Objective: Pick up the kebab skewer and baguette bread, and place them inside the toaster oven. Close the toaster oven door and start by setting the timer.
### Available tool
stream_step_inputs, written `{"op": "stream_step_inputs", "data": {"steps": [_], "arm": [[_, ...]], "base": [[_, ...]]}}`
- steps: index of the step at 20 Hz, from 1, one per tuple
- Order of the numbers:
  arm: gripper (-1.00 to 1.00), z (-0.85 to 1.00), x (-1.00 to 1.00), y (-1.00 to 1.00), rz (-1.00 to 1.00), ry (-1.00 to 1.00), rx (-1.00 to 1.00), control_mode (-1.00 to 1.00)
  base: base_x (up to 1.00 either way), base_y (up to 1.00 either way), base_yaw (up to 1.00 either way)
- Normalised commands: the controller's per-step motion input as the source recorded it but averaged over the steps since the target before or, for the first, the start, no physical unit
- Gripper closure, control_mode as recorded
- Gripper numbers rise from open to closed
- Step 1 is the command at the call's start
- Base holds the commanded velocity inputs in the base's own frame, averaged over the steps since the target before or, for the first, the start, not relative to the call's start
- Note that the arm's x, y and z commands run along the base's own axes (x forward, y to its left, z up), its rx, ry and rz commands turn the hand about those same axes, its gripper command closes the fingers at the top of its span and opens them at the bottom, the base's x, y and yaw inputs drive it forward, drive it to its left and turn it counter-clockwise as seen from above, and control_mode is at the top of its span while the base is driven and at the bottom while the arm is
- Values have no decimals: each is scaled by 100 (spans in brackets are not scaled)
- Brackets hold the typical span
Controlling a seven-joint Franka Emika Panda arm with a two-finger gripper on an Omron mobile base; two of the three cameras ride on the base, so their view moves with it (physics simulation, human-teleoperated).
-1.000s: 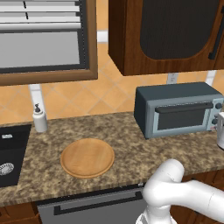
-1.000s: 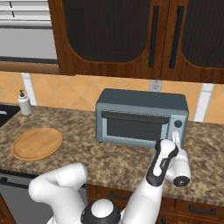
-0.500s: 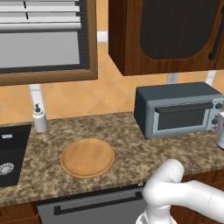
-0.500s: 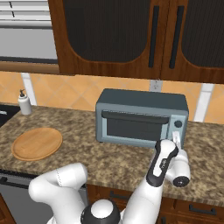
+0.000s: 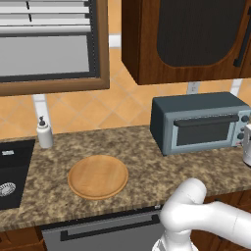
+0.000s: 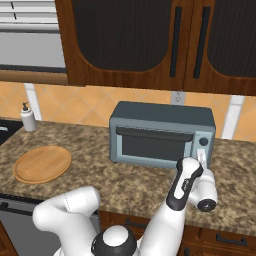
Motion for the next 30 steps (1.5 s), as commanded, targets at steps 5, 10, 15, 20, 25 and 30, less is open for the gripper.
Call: {"op": "stream_step_inputs", "data": {"steps": [5,10,15,20,25,30], "arm": [[100,0,18,11,0,0,0,-100],[100,0,12,7,0,0,0,-100],[100,4,7,1,0,3,0,-100],[100,11,0,4,0,7,0,-100],[100,5,4,2,0,9,0,-100],[100,0,11,12,0,1,0,-100]], "base": [[0,0,0],[0,0,0],[0,0,0],[0,0,0],[0,0,0],[0,0,0]]}}
